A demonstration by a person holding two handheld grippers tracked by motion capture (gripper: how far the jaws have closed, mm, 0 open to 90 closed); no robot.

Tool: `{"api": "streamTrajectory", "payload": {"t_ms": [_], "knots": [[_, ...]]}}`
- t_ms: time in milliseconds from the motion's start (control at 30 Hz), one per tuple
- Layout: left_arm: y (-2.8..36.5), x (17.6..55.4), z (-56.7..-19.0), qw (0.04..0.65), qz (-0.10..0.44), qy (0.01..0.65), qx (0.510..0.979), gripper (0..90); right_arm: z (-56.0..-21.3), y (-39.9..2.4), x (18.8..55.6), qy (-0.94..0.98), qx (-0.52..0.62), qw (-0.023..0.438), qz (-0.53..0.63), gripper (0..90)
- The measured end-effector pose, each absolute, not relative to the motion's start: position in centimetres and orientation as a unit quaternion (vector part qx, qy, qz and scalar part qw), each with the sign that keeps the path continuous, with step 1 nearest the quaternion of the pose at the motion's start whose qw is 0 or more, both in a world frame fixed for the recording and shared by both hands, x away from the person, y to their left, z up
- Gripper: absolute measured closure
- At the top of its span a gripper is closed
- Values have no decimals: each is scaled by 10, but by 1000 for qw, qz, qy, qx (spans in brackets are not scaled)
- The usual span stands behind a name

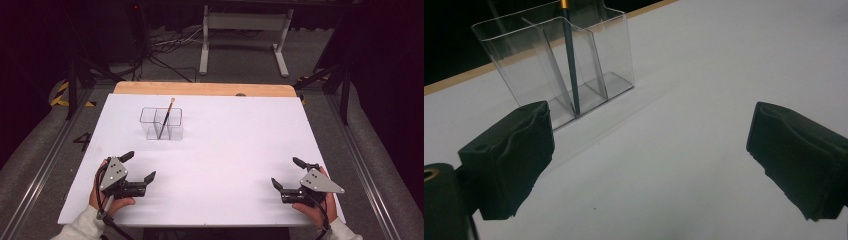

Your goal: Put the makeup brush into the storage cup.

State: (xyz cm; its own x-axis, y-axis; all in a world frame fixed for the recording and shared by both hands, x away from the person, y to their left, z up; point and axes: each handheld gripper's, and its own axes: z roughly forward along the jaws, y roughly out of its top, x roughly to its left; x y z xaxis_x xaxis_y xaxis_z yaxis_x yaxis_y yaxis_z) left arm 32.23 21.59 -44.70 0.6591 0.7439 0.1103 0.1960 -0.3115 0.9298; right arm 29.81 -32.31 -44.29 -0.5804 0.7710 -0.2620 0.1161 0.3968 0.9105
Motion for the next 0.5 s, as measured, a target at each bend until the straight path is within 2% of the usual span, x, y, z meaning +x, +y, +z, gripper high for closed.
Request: {"api": "streamTrajectory", "payload": {"t_ms": [500], "knots": [[215,323,-447,498,273,315,760,56,-444,-325,300,758,294,349,466,48]]}}
